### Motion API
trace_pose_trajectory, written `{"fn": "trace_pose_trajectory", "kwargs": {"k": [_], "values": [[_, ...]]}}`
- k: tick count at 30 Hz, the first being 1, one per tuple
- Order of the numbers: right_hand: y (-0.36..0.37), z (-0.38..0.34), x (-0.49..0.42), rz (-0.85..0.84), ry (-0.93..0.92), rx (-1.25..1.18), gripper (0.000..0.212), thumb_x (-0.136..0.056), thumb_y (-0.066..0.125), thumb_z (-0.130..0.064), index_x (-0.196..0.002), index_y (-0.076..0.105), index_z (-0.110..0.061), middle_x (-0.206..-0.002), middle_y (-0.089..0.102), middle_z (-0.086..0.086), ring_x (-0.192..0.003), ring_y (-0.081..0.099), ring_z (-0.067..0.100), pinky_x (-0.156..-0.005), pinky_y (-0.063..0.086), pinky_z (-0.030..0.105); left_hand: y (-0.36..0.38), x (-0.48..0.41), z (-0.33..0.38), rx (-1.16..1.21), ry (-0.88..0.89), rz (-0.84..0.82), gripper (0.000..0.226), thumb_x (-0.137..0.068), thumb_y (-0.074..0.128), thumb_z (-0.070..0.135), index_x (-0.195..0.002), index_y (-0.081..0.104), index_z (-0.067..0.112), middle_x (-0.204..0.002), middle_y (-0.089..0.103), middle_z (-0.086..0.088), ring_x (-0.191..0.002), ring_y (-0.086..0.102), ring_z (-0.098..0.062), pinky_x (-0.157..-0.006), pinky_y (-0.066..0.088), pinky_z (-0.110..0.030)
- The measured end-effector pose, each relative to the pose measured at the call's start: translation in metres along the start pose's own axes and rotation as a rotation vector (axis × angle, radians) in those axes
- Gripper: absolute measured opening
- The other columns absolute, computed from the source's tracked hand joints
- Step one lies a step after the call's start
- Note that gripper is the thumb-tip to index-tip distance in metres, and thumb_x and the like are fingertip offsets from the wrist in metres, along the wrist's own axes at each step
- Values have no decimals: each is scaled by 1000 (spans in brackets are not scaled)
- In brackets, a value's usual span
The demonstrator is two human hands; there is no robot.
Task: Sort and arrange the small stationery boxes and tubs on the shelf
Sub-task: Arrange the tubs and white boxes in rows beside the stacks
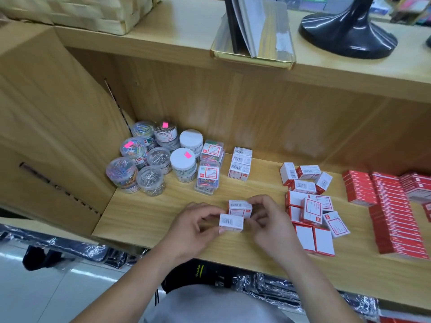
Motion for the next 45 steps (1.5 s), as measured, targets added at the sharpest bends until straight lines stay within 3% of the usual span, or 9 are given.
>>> {"fn": "trace_pose_trajectory", "kwargs": {"k": [3,6,10,13,16,22,28,32,45], "values": [[-4,5,4,-70,51,-152,61,-80,57,18,-113,60,-34,-108,69,-9,-88,67,13,-77,56,23,8,-6,6,-73,39,104,40,-72,86,34,-108,74,47,-101,67,18,-102,62,-9,-92,49,-26],[-3,9,6,-88,75,-217,68,-78,65,14,-123,58,-36,-115,69,-6,-92,67,13,-81,56,24,13,-10,4,-45,-45,160,49,-69,87,35,-106,65,58,-89,68,17,-82,62,-7,-79,53,-25],[5,5,5,7,40,-198,62,-73,87,-5,-118,60,-38,-108,70,-11,-87,66,8,-73,56,22,17,-12,10,-246,50,161,52,-74,78,42,-122,60,51,-93,65,23,-81,60,-8,-77,54,-33],[7,5,1,48,5,-158,54,-72,89,-8,-109,60,-36,-97,73,-11,-85,67,6,-71,55,22,18,-13,12,-313,83,198,38,-75,76,45,-113,67,44,-87,64,21,-79,57,-6,-73,54,-35],[9,7,-4,68,-22,-74,67,-74,88,-13,-130,57,-32,-107,67,-15,-88,64,7,-74,52,18,19,-14,10,-314,93,228,32,-77,73,48,-109,69,41,-83,63,20,-76,57,-5,-71,54,-34],[18,6,-19,118,-15,-29,63,-75,87,-13,-130,61,-29,-109,63,-12,-70,63,11,-72,58,34,16,-14,17,-359,87,226,41,-86,65,49,-126,61,50,-80,63,20,-73,55,-3,-70,52,-27],[25,-8,-47,159,45,-120,59,-81,80,-6,-112,53,-48,-106,67,-23,-71,64,1,-67,47,9,3,-21,-1,-194,52,313,17,-82,70,33,-99,70,32,-81,59,18,-66,54,-2,-64,54,-33],[28,-5,-53,192,79,-26,61,-82,82,-20,-138,57,-21,-119,56,-6,-71,62,2,-69,46,7,-1,-19,-4,-187,94,294,14,-82,72,32,-96,72,29,-82,59,17,-69,56,-2,-65,54,-31],[32,-10,-52,154,64,-49,52,-87,77,-12,-134,60,-23,-114,48,-10,-72,62,3,-74,46,7,-6,-26,-5,-137,-1,264,17,-81,69,40,-95,66,30,-96,53,19,-69,56,2,-72,50,-22]]}}
Point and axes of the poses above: each hand's wrist, its own x-axis away from the middle knuckle, its own y-axis out of the palm, z = x × y, the point moved 2 cm from there along -x, towards the middle knuckle
